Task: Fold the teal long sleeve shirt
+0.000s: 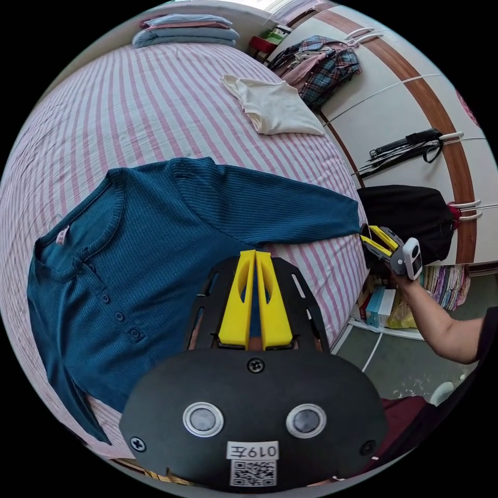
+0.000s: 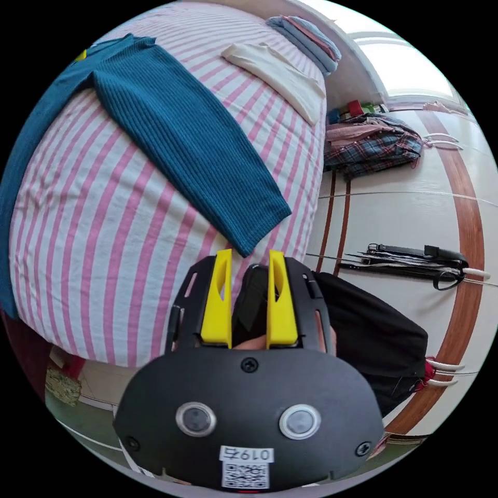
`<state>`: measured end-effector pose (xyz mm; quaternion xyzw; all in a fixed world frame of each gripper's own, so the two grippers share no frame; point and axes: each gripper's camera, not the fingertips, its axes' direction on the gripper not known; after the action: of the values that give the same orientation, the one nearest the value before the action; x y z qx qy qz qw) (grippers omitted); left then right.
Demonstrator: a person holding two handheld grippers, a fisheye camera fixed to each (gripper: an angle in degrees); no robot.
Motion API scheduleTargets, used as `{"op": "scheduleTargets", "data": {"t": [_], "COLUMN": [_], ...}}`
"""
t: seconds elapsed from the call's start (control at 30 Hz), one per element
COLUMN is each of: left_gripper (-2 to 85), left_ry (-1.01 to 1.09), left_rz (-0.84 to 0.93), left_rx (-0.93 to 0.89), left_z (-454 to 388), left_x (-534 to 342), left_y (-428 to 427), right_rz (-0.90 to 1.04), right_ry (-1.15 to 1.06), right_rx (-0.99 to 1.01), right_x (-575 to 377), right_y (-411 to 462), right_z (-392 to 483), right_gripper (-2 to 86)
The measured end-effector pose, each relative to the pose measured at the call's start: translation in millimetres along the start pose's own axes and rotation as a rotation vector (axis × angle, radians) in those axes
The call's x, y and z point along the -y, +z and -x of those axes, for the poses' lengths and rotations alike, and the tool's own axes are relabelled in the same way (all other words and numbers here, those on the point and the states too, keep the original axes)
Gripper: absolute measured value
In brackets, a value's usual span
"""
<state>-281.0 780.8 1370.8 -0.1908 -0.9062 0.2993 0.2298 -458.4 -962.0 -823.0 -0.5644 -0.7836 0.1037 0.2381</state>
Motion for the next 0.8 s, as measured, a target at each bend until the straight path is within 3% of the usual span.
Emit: {"op": "scheduleTargets", "data": {"t": [0.1, 0.17, 0.37, 0.63, 0.8], "left_gripper": [0.8, 0.8, 0.9, 0.9, 0.9], "left_ry": [-0.078, -0.134, -0.279, -0.388, -0.446], "left_rz": [-0.032, -0.032, -0.037, -0.074, -0.099], "left_rx": [-0.006, 0.007, 0.016, 0.013, 0.022], "left_z": [22.8, 37.1, 72.5, 112.5, 139.8], "left_x": [-26.4, -46.1, -112.4, -184.6, -228.5], "left_y": [-9.9, -11.2, -17.1, -38.5, -53.5], "right_rz": [-0.099, -0.207, -0.392, -0.309, -0.243], "right_ry": [0.123, 0.199, 0.093, 0.028, 0.003], "right_rx": [0.087, 0.291, 0.572, 0.82, 0.801], "right_x": [6.1, 34.2, 144.5, 246.5, 247.6], "right_y": [-14.2, -21.0, -25.2, 6.3, 28.3], "right_z": [-26.8, -43.5, -28.9, -20.1, -27.8], "right_gripper": [8.2, 7.5, 5.8, 5.8, 5.8]}}
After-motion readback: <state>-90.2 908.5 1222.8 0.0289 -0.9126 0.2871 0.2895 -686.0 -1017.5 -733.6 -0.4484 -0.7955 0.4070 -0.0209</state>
